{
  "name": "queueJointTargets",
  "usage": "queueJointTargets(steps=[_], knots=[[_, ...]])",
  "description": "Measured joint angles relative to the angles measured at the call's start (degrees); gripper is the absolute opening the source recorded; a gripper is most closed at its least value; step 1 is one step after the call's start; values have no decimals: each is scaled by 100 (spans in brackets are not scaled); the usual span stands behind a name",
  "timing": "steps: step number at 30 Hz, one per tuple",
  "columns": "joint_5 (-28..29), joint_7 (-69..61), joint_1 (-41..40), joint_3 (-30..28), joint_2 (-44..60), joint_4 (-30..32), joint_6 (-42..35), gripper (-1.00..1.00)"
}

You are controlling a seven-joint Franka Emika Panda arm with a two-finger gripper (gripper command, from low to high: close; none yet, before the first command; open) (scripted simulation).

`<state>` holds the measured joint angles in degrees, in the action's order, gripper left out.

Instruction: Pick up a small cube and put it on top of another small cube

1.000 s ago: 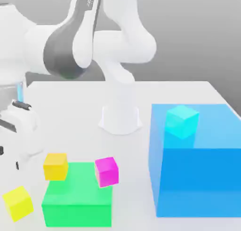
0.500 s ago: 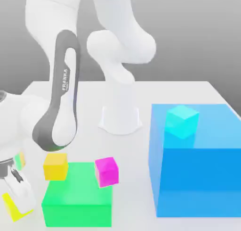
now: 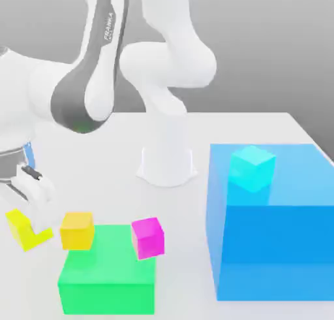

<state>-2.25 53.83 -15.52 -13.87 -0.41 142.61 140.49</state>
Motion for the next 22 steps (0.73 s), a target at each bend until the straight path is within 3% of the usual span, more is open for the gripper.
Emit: queueJointTargets(steps=[6,11,12,18,22], knots=[[447,478,31,292,-1162,566,-498,-100],[404,703,86,409,-680,930,430,-100],[381,689,91,406,-549,972,603,100],[377,688,93,406,-483,993,688,100],[489,775,64,436,-1018,840,4,100]])
